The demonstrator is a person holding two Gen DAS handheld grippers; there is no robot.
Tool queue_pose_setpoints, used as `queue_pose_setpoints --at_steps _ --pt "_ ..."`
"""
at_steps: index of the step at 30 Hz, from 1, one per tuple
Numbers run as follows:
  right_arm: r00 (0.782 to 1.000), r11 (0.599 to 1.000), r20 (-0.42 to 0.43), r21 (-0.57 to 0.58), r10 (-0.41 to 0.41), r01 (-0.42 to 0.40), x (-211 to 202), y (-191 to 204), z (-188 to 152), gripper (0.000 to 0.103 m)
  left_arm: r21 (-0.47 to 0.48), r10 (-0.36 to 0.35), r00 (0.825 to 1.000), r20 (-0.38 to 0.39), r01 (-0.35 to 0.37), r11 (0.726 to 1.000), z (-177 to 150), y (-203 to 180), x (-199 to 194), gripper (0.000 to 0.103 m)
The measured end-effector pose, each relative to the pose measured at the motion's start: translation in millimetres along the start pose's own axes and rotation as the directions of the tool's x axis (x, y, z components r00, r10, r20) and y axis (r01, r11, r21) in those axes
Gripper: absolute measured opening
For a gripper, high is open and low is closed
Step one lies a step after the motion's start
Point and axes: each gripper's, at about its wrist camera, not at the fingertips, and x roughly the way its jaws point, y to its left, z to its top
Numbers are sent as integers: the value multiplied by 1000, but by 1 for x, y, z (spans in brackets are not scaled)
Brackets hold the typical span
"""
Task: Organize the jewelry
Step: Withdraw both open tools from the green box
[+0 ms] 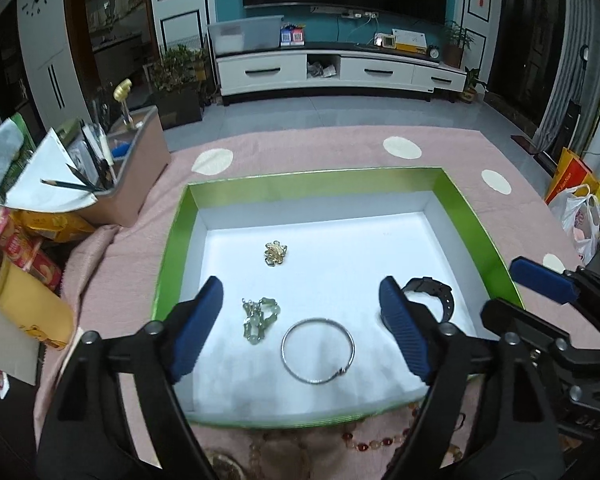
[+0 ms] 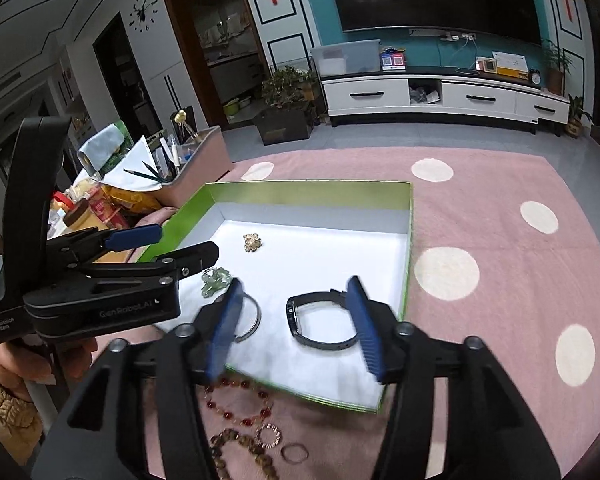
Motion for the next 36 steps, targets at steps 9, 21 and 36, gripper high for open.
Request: queue_pose_setpoints --at_steps 9,21,36 --pt "999 999 -22 29 -28 28 -45 7 -26 94 28 1 1000 22 -2 1000 -30 -7 -49 101" --pt "996 999 -76 30 -42 44 -94 26 -83 97 -38 24 999 -32 -25 999 -102 13 -100 101" --pt "988 997 -141 35 -69 75 -111 34 -131 97 -131 47 994 -96 -59 990 -171 42 -131 101"
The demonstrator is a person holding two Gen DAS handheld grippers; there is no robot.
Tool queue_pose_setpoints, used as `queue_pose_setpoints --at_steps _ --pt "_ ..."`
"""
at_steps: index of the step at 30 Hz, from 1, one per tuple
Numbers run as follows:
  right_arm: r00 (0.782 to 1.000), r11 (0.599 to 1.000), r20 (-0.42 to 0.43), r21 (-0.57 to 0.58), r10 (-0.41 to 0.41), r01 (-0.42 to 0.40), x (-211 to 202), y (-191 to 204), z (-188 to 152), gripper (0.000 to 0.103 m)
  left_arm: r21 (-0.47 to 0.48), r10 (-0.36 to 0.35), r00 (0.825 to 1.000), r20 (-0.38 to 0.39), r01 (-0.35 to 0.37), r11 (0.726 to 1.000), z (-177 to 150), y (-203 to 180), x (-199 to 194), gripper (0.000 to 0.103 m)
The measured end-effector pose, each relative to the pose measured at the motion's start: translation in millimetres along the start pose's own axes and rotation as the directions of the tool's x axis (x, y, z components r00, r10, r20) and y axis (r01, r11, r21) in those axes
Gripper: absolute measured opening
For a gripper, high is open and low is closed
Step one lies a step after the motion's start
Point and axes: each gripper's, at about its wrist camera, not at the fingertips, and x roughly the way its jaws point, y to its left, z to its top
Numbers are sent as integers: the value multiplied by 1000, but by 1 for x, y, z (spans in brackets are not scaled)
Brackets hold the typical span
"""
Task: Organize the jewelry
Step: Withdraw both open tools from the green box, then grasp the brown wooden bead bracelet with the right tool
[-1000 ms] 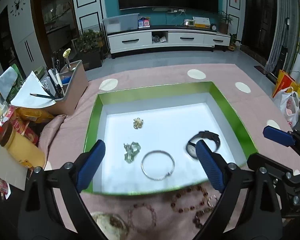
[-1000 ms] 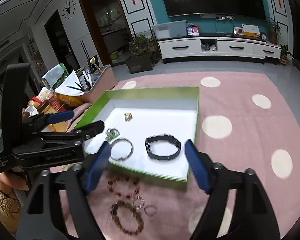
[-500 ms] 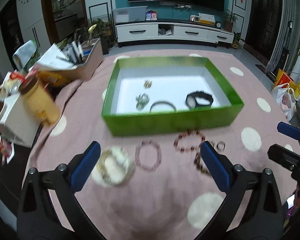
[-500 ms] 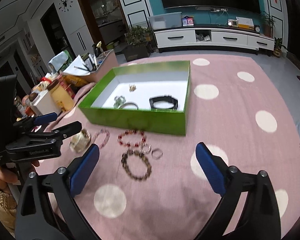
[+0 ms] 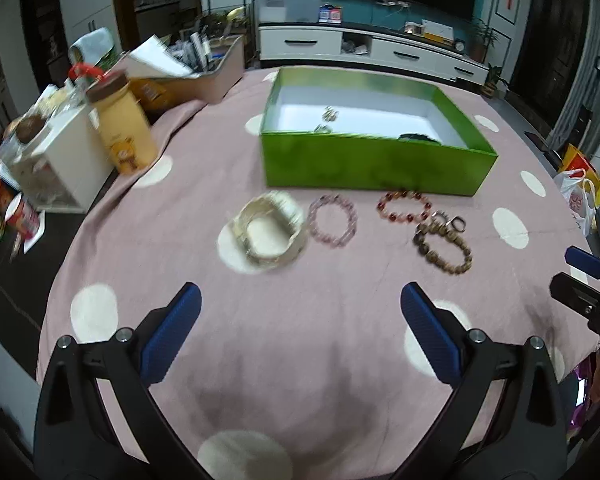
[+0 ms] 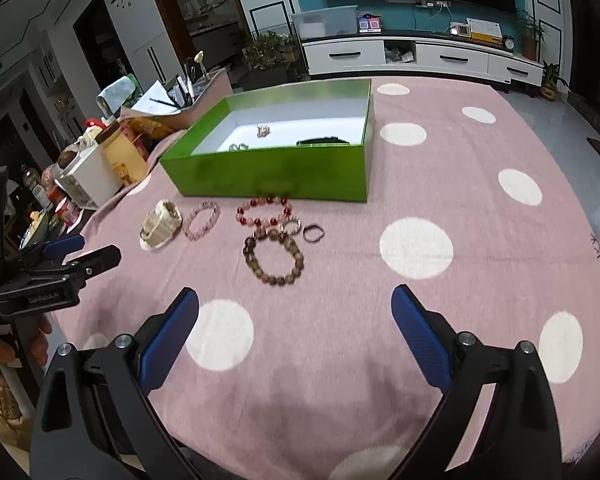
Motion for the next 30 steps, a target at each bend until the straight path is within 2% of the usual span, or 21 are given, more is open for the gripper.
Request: queue_pose_setpoints --at_steps 11,22,27,30 --pt "998 999 -55 -42 26 -29 16 15 -25 97 -59 -3 999 -43 0 998 -33 24 11 101" --pt "993 991 -74 -94 92 -98 38 29 -26 96 -60 -37 999 12 38 997 -30 26 13 101" --pt "989 981 -67 -133 133 -141 52 34 -16 83 -60 -58 998 18 59 996 -28 26 17 101" --pt "990 977 -69 -164 124 -134 65 38 -7 70 -57 -66 998 22 67 996 -27 26 19 101"
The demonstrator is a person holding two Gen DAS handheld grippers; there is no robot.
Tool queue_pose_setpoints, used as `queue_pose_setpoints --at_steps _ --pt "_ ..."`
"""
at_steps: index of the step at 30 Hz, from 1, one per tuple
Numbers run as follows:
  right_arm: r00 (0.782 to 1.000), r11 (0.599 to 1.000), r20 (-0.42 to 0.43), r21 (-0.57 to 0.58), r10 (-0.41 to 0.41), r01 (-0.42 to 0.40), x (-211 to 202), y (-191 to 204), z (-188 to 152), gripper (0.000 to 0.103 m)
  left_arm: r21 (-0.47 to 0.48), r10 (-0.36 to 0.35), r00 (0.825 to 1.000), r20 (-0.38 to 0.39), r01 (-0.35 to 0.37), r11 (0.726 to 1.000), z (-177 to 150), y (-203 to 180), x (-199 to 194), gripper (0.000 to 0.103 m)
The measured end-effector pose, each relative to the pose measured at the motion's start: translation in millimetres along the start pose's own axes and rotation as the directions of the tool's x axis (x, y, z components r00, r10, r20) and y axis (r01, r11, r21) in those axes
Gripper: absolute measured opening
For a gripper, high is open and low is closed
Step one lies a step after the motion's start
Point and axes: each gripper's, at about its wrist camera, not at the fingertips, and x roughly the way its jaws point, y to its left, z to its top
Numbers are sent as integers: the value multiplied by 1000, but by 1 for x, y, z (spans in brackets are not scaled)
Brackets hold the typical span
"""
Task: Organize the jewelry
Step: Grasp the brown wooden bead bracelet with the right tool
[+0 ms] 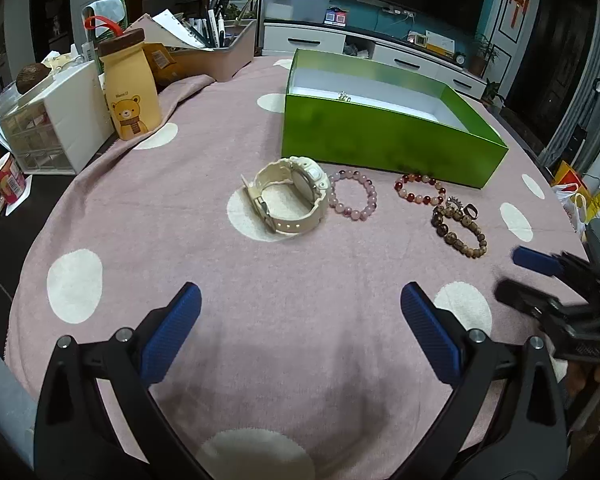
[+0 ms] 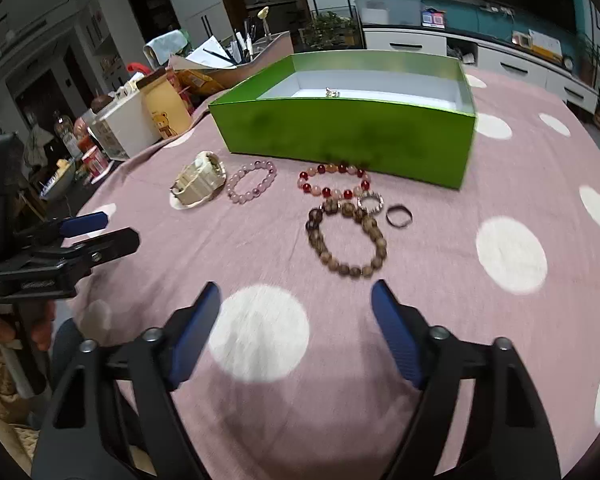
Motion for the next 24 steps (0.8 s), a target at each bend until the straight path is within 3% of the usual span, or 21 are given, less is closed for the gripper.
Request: queue_pose_setpoints --at_steps 5,12,14,19,22,24 --pt "999 996 -20 -85 -29 28 23 5 15 45 6 -8 1000 5 8 1000 2 2 4 101" --pt "993 980 -69 -182 -91 77 51 9 27 25 -1 -34 999 15 34 999 13 6 10 101" --pt "992 975 -70 -206 -103 87 55 10 26 13 3 -44 999 19 44 999 17 5 12 101" --pt "994 978 -64 -192 -90 76 56 7 26 10 25 -61 998 16 60 998 29 1 23 98" --pt "998 993 -56 -114 -26 20 48 -2 28 10 45 -74 997 13 73 996 38 -1 30 93" --pt "999 998 -6 -50 37 -37 33 -9 31 10 72 -74 997 12 73 995 43 -4 35 90"
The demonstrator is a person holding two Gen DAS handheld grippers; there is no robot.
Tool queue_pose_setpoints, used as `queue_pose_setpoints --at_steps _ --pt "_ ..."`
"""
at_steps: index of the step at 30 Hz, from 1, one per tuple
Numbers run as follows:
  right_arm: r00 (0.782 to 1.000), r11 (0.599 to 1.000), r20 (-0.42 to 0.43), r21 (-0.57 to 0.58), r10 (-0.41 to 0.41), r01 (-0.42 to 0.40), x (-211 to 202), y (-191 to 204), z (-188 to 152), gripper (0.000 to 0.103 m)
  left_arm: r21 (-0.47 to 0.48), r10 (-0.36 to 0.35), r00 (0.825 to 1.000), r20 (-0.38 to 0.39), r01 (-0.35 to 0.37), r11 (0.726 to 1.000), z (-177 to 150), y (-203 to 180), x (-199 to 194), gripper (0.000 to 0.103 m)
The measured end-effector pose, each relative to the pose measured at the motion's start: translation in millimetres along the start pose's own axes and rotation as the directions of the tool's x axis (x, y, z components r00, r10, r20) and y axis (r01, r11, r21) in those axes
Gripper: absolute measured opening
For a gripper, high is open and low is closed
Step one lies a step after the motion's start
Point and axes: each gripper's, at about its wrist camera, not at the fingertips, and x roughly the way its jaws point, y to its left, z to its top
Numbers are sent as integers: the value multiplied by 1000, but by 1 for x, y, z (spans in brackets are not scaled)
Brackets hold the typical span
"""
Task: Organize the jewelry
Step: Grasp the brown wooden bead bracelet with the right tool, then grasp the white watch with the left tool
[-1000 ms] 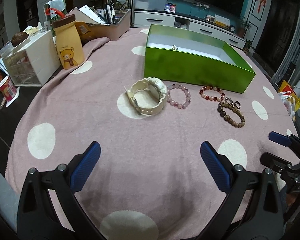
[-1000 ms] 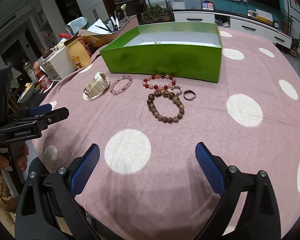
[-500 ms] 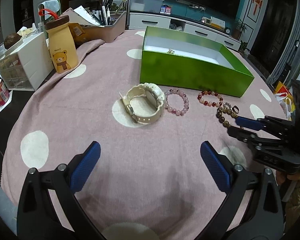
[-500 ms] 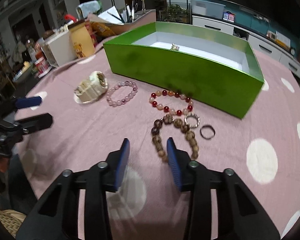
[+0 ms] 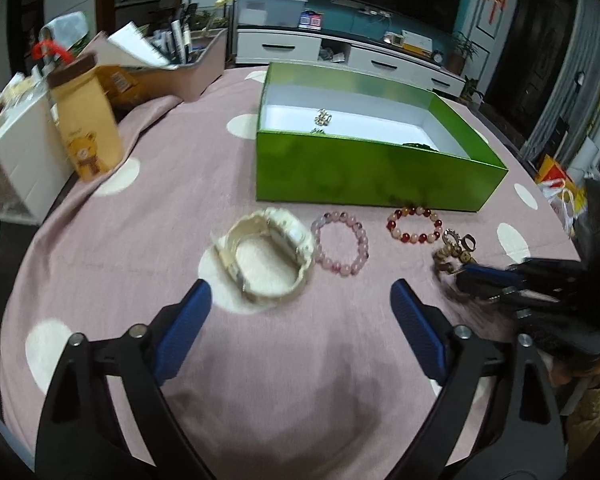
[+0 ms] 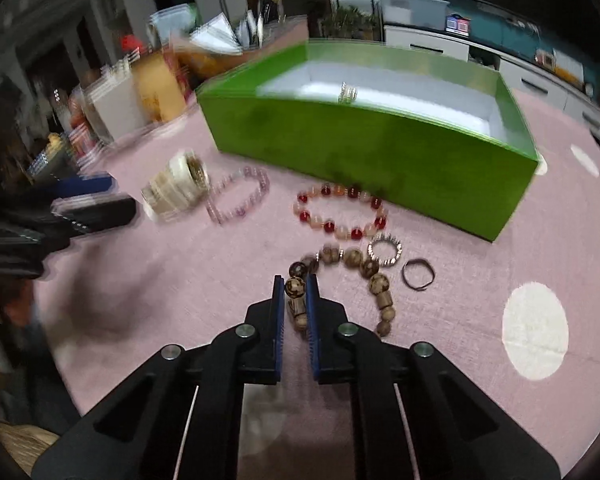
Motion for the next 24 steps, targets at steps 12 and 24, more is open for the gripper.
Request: queue_pose_setpoints --at_steps 12,24 --pt "985 988 158 121 76 -96 -51 -18 4 10 120 -24 992 -124 39 992 10 -7 40 52" --pt "984 981 169 172 59 -88 -57 -31 -3 10 180 4 988 -154 24 983 3 -15 45 6"
